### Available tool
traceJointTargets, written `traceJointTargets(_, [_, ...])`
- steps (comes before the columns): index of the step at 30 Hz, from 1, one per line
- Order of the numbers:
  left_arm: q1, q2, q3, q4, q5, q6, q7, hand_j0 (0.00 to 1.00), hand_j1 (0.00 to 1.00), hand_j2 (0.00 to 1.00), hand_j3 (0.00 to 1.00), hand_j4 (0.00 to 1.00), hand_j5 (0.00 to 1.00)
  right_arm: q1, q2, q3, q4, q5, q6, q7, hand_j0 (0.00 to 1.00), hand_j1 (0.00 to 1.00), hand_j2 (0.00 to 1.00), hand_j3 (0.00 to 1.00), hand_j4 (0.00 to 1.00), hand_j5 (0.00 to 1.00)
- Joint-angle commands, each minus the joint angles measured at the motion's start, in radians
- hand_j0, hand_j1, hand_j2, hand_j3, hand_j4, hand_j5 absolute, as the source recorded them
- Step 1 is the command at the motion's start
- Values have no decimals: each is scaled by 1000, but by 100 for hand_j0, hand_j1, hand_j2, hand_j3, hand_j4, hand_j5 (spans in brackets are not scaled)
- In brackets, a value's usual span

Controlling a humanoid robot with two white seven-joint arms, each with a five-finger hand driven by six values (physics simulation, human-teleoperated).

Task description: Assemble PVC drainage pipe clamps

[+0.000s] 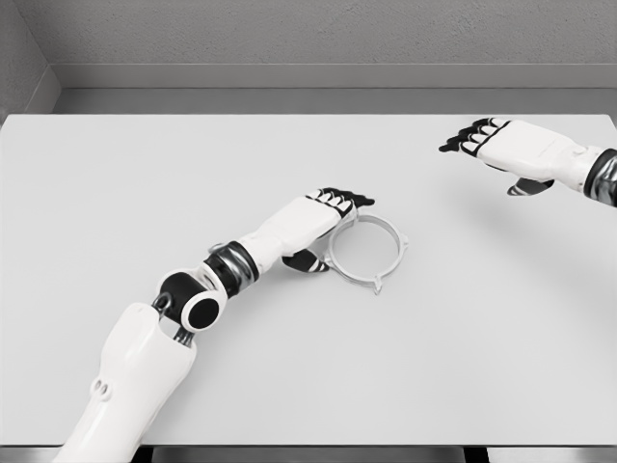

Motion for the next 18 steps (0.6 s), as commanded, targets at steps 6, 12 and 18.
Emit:
traceJointTargets(6, [-2,-17,-2,12,3,1,1,100,100,100,100,100,100,0,-5,-2,-1,-3,2,-1,100,100,100,100,100,100])
traceJointTargets(12, [-2,-19,-2,12,4,1,1,100,100,100,100,100,100,0,-7,-2,-1,-3,2,-1,100,100,100,100,100,100])
traceJointTargets(18, [-3,-25,0,12,4,2,1,100,100,100,100,100,100,2,-7,0,-1,-5,2,-1,100,100,100,100,100,100])
